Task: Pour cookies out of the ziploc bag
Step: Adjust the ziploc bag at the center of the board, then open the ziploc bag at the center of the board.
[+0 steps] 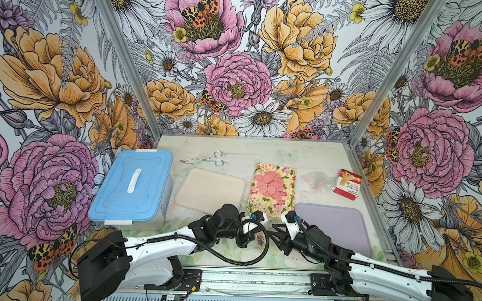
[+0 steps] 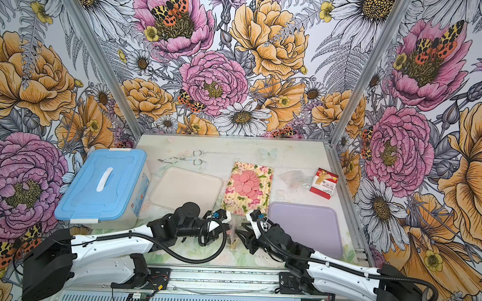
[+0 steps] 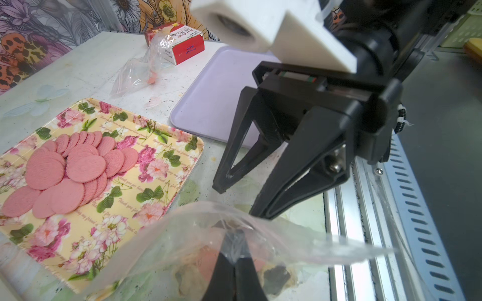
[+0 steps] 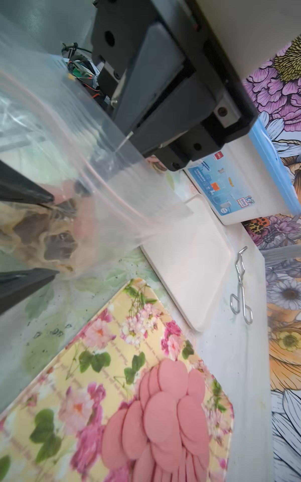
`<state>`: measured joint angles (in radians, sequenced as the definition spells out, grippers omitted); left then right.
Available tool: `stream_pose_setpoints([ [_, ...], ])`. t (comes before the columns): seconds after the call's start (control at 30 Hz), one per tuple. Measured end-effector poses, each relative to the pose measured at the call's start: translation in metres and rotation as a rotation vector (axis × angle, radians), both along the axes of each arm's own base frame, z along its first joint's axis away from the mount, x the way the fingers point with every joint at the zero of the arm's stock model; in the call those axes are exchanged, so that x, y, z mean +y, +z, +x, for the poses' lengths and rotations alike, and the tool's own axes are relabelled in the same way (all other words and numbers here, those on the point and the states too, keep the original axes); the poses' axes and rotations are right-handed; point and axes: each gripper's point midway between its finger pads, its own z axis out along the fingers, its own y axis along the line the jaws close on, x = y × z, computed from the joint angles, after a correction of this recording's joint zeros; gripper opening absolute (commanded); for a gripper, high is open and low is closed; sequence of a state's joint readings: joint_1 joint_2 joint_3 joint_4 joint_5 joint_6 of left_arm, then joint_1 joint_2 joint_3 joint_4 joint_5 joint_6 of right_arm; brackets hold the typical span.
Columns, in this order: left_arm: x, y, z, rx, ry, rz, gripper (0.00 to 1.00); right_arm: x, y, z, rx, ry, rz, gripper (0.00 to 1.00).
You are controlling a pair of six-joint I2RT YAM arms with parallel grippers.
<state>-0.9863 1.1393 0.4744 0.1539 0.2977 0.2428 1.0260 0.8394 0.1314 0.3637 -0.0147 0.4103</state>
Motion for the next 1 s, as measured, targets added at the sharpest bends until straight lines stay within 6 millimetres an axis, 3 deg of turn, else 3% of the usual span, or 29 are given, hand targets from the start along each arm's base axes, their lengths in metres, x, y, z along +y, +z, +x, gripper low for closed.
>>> stream_pose_setpoints([
  [0.13,-0.001,-0.007,-0.001,0.014,-0.005,0.018,0.0,0.01,0.002,-0.005,0.0,0.052,0.031,0.43],
  [0.3,-0.001,-0.01,-0.001,0.02,-0.007,0.025,0.0,0.014,0.02,-0.009,-0.043,0.082,0.116,0.43],
  [0.77,-0.001,-0.01,-0.002,0.021,-0.01,0.025,0.0,0.02,0.005,-0.006,-0.026,0.095,0.044,0.38],
  [1.0,0.0,-0.011,0.0,0.017,-0.004,0.029,0.0,0.018,0.004,-0.005,-0.028,0.095,0.035,0.0],
])
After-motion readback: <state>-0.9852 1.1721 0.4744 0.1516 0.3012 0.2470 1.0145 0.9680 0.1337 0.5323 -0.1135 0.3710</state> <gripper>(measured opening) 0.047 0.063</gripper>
